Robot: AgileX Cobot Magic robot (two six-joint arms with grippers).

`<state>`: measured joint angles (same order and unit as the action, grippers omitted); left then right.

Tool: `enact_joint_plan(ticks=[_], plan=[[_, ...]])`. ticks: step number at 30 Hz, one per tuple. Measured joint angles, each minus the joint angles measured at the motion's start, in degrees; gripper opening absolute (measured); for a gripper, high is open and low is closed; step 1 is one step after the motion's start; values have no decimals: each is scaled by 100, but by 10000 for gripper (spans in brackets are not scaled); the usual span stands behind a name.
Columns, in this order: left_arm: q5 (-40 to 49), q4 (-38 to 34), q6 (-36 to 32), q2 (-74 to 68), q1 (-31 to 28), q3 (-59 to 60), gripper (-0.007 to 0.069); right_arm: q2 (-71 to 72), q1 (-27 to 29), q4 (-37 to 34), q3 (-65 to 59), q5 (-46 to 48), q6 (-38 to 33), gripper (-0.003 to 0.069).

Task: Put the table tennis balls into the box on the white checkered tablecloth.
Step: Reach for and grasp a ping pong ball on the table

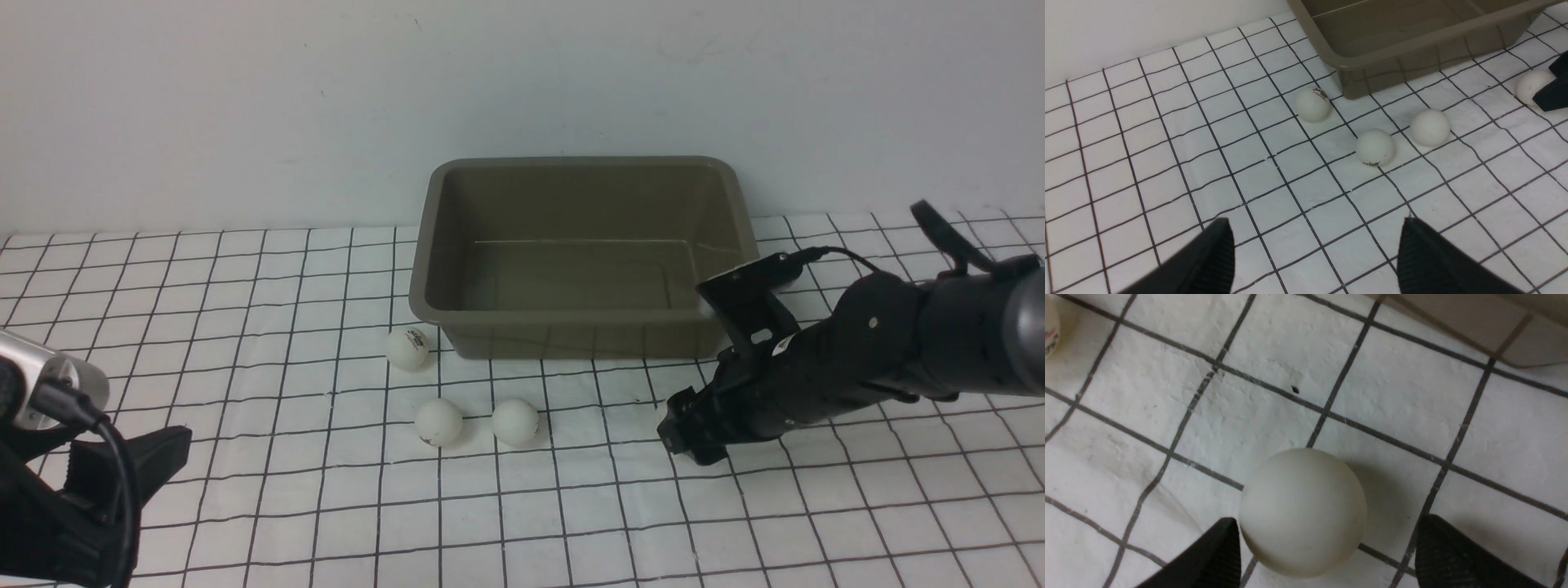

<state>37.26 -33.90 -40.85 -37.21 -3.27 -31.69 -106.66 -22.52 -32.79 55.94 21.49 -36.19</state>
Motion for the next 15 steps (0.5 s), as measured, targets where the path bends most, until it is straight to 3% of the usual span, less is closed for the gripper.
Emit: enact_joint_plan(ticks=[15], plan=[[0, 0, 0, 0, 0, 0, 482, -92, -278, -853, 14, -413, -685, 500]])
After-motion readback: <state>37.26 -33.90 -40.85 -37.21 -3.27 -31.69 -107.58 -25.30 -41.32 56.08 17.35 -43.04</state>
